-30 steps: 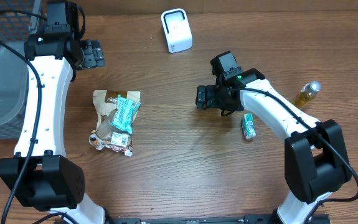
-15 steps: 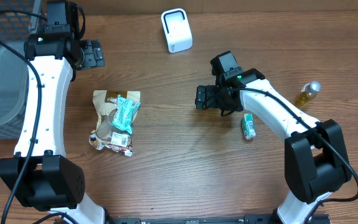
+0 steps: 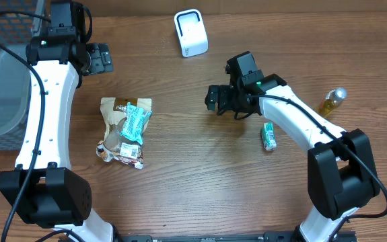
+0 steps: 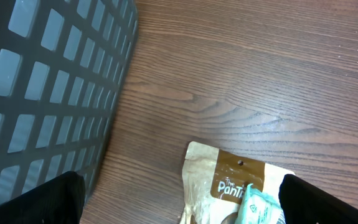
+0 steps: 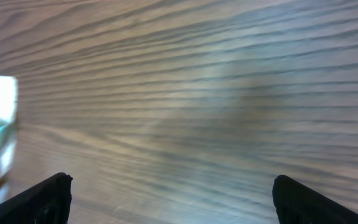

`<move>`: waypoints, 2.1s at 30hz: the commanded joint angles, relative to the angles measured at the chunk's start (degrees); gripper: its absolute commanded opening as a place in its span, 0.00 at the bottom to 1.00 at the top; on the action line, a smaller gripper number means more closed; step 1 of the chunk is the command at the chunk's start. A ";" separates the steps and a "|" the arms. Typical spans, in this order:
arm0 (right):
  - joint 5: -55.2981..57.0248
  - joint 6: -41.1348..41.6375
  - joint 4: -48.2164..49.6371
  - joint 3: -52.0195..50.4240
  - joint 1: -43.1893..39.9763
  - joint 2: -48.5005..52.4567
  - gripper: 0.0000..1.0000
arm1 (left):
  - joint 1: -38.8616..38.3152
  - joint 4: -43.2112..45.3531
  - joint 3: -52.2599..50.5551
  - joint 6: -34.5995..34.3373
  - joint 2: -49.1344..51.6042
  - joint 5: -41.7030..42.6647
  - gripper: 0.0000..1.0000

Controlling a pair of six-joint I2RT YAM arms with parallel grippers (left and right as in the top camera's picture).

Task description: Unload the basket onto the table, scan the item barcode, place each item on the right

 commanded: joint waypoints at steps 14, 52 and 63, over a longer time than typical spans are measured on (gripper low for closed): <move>-30.84 -0.57 -28.17 35.74 -23.98 -0.81 1.00 | -0.17 0.09 1.05 0.81 -0.87 -0.39 1.00; -12.52 -0.50 -28.76 37.62 -38.60 -0.83 1.00 | -0.17 2.25 1.05 0.61 -0.87 -0.42 1.00; -12.52 -0.50 -28.76 37.62 -38.60 -0.83 1.00 | -0.17 6.01 1.05 0.59 -0.87 7.69 1.00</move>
